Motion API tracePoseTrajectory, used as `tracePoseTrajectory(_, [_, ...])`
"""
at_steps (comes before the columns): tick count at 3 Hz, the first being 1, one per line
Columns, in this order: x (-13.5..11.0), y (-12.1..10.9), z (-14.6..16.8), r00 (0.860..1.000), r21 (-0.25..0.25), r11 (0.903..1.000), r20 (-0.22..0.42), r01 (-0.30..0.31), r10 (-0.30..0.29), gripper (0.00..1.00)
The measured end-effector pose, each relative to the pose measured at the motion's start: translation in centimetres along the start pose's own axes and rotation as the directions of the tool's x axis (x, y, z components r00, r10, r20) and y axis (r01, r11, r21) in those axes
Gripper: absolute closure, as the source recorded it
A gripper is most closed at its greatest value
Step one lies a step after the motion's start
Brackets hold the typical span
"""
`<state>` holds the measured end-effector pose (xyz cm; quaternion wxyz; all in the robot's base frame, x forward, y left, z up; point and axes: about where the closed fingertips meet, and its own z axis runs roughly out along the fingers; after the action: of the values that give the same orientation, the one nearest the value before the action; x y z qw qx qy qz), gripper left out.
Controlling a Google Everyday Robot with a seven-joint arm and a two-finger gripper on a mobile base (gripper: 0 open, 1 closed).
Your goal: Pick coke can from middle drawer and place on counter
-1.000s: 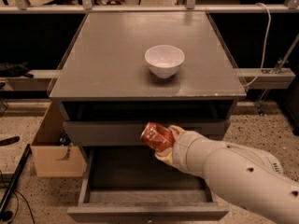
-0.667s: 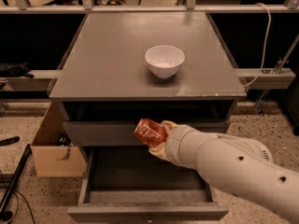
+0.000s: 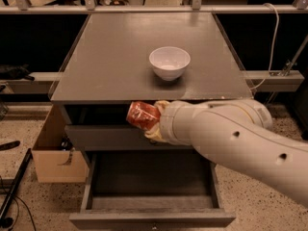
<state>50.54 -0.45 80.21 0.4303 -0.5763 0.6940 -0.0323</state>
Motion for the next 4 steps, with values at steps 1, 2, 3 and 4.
tracePoseTrajectory(1, [-2.9,-2.0,-0.8,0.996,0.004,0.9968,-0.028,0.079,-0.079,1.0])
tracePoseTrajectory(2, [-2.5,-2.3,-0.8,0.992,0.008,0.9933,-0.052,0.115,-0.115,1.0])
tracePoseTrajectory(3, [-2.0,-1.8,-0.2,0.992,-0.015,0.9944,-0.068,0.105,-0.106,1.0])
tracePoseTrajectory(4, [-3.1,-2.6,1.3,0.984,-0.048,0.9868,-0.082,0.155,-0.158,1.0])
